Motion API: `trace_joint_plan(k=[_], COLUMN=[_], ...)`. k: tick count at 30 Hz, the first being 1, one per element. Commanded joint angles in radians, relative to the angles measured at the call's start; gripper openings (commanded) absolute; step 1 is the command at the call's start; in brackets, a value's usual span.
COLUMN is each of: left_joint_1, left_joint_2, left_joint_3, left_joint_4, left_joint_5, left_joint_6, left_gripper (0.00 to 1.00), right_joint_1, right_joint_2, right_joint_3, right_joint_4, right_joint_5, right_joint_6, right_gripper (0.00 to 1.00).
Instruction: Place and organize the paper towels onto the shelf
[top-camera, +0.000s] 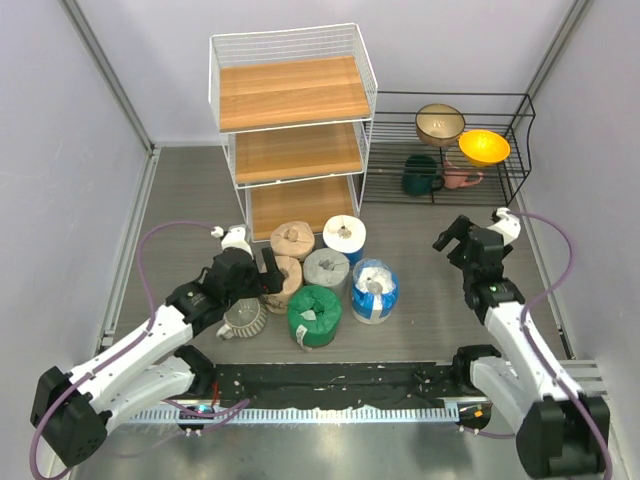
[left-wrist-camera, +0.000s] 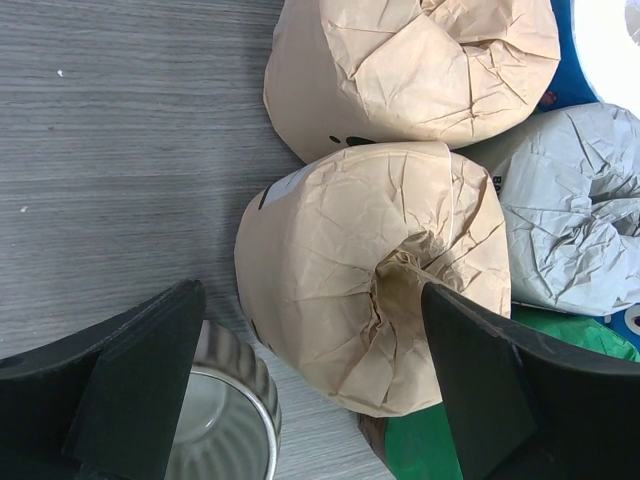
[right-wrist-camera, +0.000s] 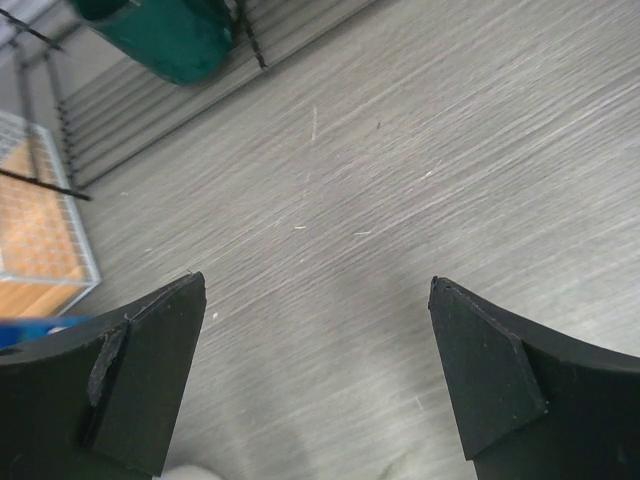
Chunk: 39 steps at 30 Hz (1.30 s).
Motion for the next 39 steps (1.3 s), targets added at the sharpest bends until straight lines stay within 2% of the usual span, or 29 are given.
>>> trace_joint_plan(k=[1, 6, 9, 12, 16, 23, 25, 27, 28, 29, 31, 32, 34, 39], left_joint_1=[-0.005, -0.005, -0.005, -0.005, -0.005, -0.005, -0.005, -0.005, -0.005, -0.005, -0.005, -0.005, -0.004, -0.005], left_joint_2=[-0.013, 0.008, 0.014, 0.022, 0.045, 0.076, 0.083, 0.096, 0.099, 0.103, 0.117, 0.12, 0.123, 0.103], left_joint_3=[0.024, 0.036, 0.037, 0.035, 0.041, 0.052, 0.055, 0.056, 0.058, 0.061, 0.07, 0.073, 0.081, 0.119], left_joint_4=[-0.006, -0.009, -0.011, -0.012, -0.006, 0.014, 0.02, 0.025, 0.029, 0.031, 0.034, 0.034, 0.026, -0.001], left_joint_5=[-0.01, -0.01, -0.019, -0.036, -0.039, -0.041, -0.036, -0.035, -0.027, -0.017, 0.005, 0.008, 0.016, 0.019], left_joint_6=[0.021, 0.03, 0.035, 0.029, 0.033, 0.047, 0.053, 0.059, 0.062, 0.067, 0.073, 0.073, 0.076, 0.084], left_gripper=[0.96, 0.96, 0.95, 0.93, 0.87, 0.75, 0.71, 0.62, 0.54, 0.34, 0.2, 0.08, 0.0, 0.0], right_joint_1=[0.004, 0.003, 0.004, 0.003, 0.004, 0.001, 0.004, 0.004, 0.004, 0.004, 0.003, 0.001, 0.004, 0.004], right_joint_2=[0.16, 0.285, 0.259, 0.135, -0.093, -0.341, -0.362, -0.378, -0.378, -0.375, -0.361, -0.356, -0.349, -0.35], right_joint_3=[0.021, 0.044, 0.05, 0.029, 0.012, 0.032, 0.042, 0.044, 0.041, 0.039, 0.036, 0.033, 0.03, 0.013], right_joint_4=[0.269, 0.351, 0.305, 0.227, 0.037, -0.2, -0.246, -0.255, -0.255, -0.255, -0.252, -0.252, -0.251, -0.229], right_joint_5=[0.028, 0.016, -0.002, -0.015, -0.076, -0.084, -0.084, -0.091, -0.094, -0.096, -0.095, -0.093, -0.095, -0.084], right_joint_6=[-0.003, 0.005, 0.005, 0.001, 0.009, 0.015, 0.018, 0.029, 0.035, 0.04, 0.044, 0.043, 0.041, 0.041], right_gripper=[1.0, 0.99, 0.99, 0.99, 0.99, 0.99, 0.99, 0.99, 0.99, 0.99, 0.99, 0.99, 0.99, 0.99])
